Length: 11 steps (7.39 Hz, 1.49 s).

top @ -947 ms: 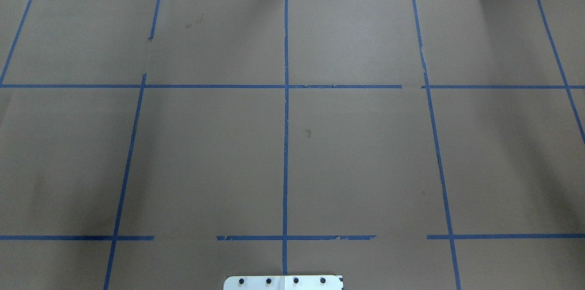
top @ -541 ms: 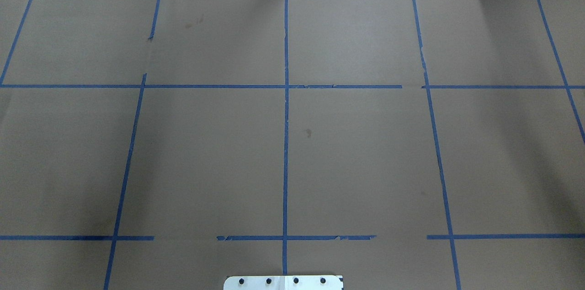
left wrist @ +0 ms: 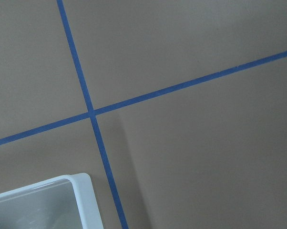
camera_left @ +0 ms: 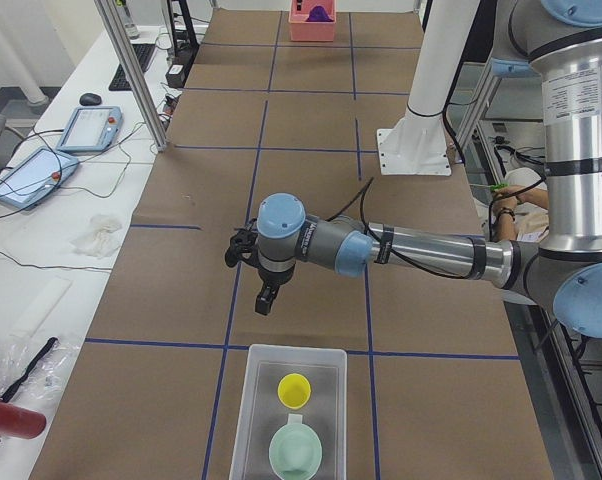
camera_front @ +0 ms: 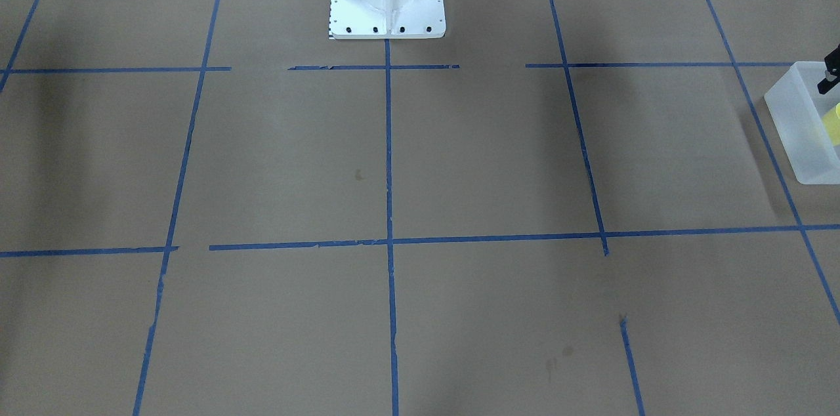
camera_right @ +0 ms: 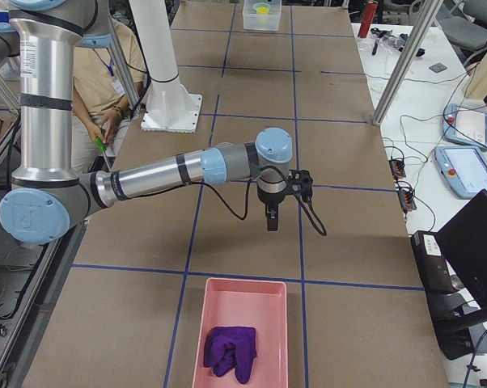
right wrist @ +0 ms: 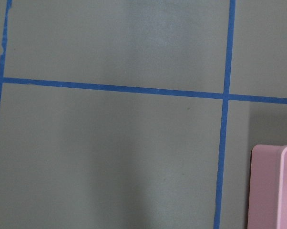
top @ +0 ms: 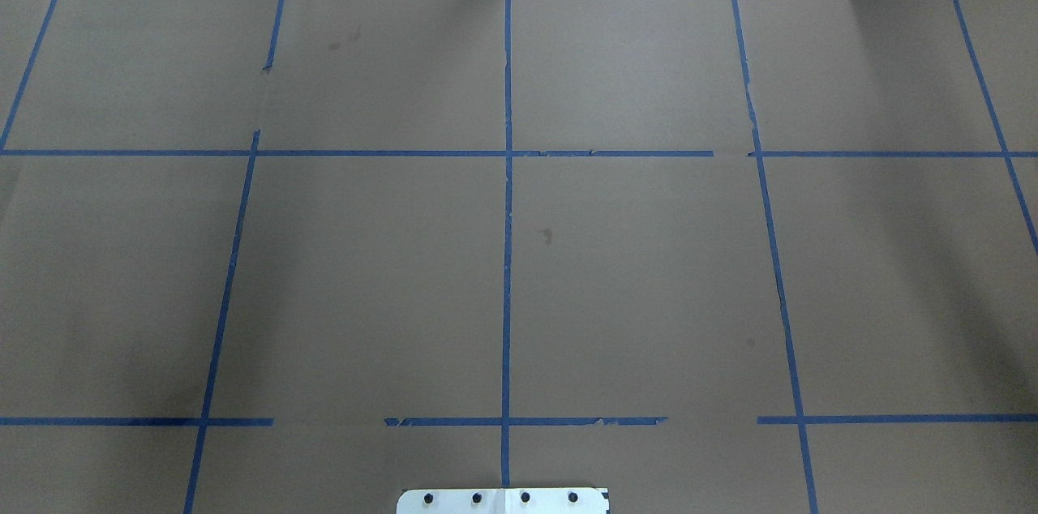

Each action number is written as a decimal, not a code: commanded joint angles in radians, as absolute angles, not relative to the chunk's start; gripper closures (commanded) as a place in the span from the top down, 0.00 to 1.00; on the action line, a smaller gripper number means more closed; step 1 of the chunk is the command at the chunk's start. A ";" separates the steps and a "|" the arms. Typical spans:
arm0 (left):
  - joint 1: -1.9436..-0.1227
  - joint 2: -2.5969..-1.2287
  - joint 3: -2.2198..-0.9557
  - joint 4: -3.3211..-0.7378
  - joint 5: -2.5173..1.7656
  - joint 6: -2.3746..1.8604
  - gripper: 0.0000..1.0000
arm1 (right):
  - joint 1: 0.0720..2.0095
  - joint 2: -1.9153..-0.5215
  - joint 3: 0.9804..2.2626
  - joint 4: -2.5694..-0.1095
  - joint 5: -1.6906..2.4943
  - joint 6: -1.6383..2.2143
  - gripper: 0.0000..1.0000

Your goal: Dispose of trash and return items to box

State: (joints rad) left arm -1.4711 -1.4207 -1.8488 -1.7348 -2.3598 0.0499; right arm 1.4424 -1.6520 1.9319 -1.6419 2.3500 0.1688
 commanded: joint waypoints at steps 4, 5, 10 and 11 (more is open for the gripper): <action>-1.486 -1.425 -1.851 -1.729 -2.362 0.055 1.00 | 1.445 -1.651 1.934 -1.635 2.353 0.169 1.00; -1.483 -1.439 -1.838 -1.723 -2.361 0.052 1.00 | 1.445 -1.651 1.933 -1.635 2.353 0.170 1.00; -1.488 -1.477 -1.830 -1.612 -2.362 0.057 1.00 | 1.443 -1.651 1.939 -1.634 2.359 0.176 1.00; -1.488 -1.477 -1.836 -1.559 -2.361 0.058 1.00 | 1.445 -1.652 1.933 -1.635 2.358 0.175 1.00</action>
State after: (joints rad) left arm -1.4865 -1.4762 -1.8285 -1.6305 -2.3623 0.0562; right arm 1.4439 -1.6510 1.9345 -1.6339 2.3562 0.1757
